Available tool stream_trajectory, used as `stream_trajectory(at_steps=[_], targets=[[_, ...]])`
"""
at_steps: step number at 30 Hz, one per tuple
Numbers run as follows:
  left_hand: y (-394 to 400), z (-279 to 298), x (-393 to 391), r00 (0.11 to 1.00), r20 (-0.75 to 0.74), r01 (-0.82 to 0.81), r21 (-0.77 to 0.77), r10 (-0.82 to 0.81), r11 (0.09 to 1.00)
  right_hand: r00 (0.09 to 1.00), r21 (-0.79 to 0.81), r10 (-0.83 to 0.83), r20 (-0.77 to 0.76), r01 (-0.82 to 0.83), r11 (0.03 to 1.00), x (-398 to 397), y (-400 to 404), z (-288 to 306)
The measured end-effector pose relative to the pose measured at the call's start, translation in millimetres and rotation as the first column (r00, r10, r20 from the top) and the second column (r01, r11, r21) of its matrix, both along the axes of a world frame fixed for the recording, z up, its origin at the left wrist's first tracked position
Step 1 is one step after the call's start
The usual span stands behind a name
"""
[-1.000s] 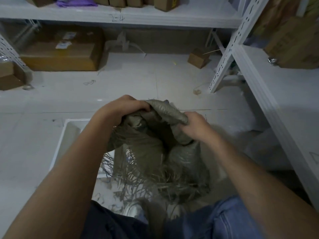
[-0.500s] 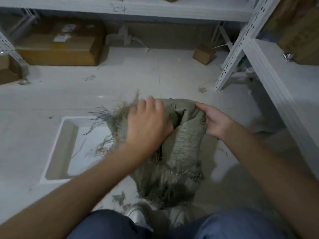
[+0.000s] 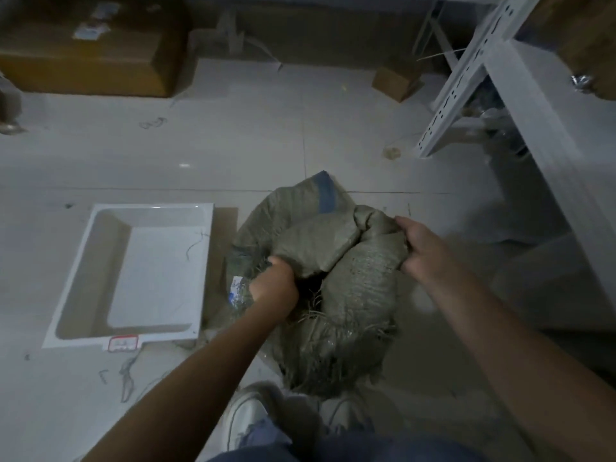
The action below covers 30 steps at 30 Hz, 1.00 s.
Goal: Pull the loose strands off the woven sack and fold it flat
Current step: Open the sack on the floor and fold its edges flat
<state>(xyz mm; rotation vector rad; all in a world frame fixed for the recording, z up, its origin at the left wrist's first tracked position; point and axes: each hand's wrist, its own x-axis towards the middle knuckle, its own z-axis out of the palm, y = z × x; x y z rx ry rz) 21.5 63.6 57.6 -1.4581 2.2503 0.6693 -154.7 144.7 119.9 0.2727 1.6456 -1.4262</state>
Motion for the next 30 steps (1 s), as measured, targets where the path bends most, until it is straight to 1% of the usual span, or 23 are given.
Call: stream_trajectory(at_steps=[1, 2, 3, 4, 5, 6, 7, 8, 9, 10, 11, 12, 14, 15, 16, 17, 19, 20, 22, 23, 25, 27, 30], targets=[[-5.1, 0.5, 3.4, 0.998, -0.045, -0.052, 0.016, 0.053, 0.999, 0.989, 0.125, 0.015, -0.147, 0.003, 0.992, -5.9, 2.1, -1.5], [-11.1, 0.9, 7.2, 0.990, -0.097, -0.102, 0.028, 0.105, 0.994, 0.930, 0.308, 0.095, -0.354, 0.020, 0.951, -11.1, 5.5, 1.6], [-16.5, 3.6, 11.1, 0.978, -0.148, -0.145, 0.032, 0.148, 0.989, 0.789, 0.491, 0.261, -0.556, 0.058, 0.869, -14.5, 11.2, 7.5], [-21.7, 4.9, 14.6, 0.966, -0.190, -0.173, 0.035, 0.177, 0.984, 0.606, 0.571, 0.398, -0.689, 0.115, 0.813, -11.1, 17.2, 16.7], [-25.5, 5.7, 18.2, 0.953, -0.228, -0.194, 0.042, 0.198, 0.980, 0.455, 0.612, 0.502, -0.735, 0.128, 0.780, -1.8, 21.7, 26.5], [-28.6, 6.5, 21.0, 0.941, -0.261, -0.207, 0.050, 0.213, 0.977, 0.375, 0.672, 0.603, -0.704, 0.079, 0.736, 11.7, 25.1, 33.1], [-30.7, 7.4, 23.2, 0.930, -0.287, -0.222, 0.059, 0.229, 0.973, 0.360, 0.745, 0.698, -0.619, -0.012, 0.667, 27.2, 27.0, 34.6], [-32.1, 7.6, 25.5, 0.922, -0.308, -0.226, 0.066, 0.235, 0.972, 0.400, 0.804, 0.774, -0.490, -0.135, 0.579, 42.2, 29.9, 27.3], [-32.3, 8.1, 27.5, 0.917, -0.319, -0.227, 0.076, 0.239, 0.971, 0.468, 0.828, 0.824, -0.318, -0.287, 0.482, 55.2, 34.2, 15.0], [-32.6, 7.2, 30.0, 0.914, -0.327, -0.222, 0.093, 0.240, 0.971, 0.527, 0.803, 0.834, -0.162, -0.422, 0.422, 65.0, 40.2, -0.6], [-31.9, 7.0, 32.3, 0.907, -0.339, -0.220, 0.128, 0.251, 0.967, 0.585, 0.750, 0.808, -0.063, -0.506, 0.425, 71.3, 46.2, -16.0], [-31.7, 6.4, 34.3, 0.889, -0.363, -0.225, 0.187, 0.280, 0.956, 0.658, 0.692, 0.751, -0.051, -0.519, 0.502, 73.4, 52.0, -31.6], [-30.1, 7.9, 38.8, 0.799, -0.435, -0.272, 0.357, 0.416, 0.894, 0.796, 0.593, 0.571, -0.202, -0.365, 0.718, 70.8, 55.5, -56.4], [-30.0, 9.2, 41.3, 0.736, -0.439, -0.306, 0.463, 0.515, 0.832, 0.828, 0.548, 0.482, -0.287, -0.271, 0.791, 68.9, 53.9, -64.3], [-30.5, 9.6, 43.9, 0.677, -0.406, -0.332, 0.576, 0.614, 0.747, 0.846, 0.509, 0.401, -0.351, -0.187, 0.840, 65.6, 52.7, -74.2], [-31.3, 9.9, 46.3, 0.620, -0.349, -0.340, 0.688, 0.703, 0.641, 0.868, 0.487, 0.333, -0.368, -0.125, 0.865, 61.7, 50.5, -81.3], [-34.0, 11.6, 49.5, 0.522, -0.204, -0.329, 0.848, 0.828, 0.416, 0.936, 0.465, 0.196, -0.293, -0.040, 0.884, 52.6, 46.4, -91.0], [-36.9, 11.7, 51.9, 0.469, -0.143, -0.343, 0.880, 0.872, 0.329, 0.970, 0.423, 0.103, -0.222, 0.000, 0.906, 44.9, 45.9, -94.9], [-45.8, 14.5, 58.0, 0.358, -0.066, -0.386, 0.898, 0.931, 0.212, 0.996, 0.297, -0.018, -0.089, 0.044, 0.954, 28.7, 46.7, -90.0], [-51.4, 17.6, 62.0, 0.319, -0.057, -0.390, 0.902, 0.946, 0.186, 0.998, 0.254, -0.034, -0.051, 0.045, 0.966, 22.0, 46.7, -81.7], [-63.3, 19.5, 68.6, 0.269, -0.069, -0.402, 0.898, 0.961, 0.177, 1.000, 0.198, -0.006, -0.010, 0.008, 0.980, 6.9, 50.5, -67.8], [-70.2, 24.5, 70.3, 0.298, -0.108, -0.374, 0.901, 0.948, 0.220, 0.998, 0.102, 0.046, 0.044, -0.050, 0.993, -4.4, 55.0, -52.6], [-82.4, 28.1, 64.9, 0.289, -0.145, -0.241, 0.945, 0.946, 0.219, 0.989, 0.004, 0.126, 0.074, -0.126, 0.992, -18.2, 60.2, -37.8]])
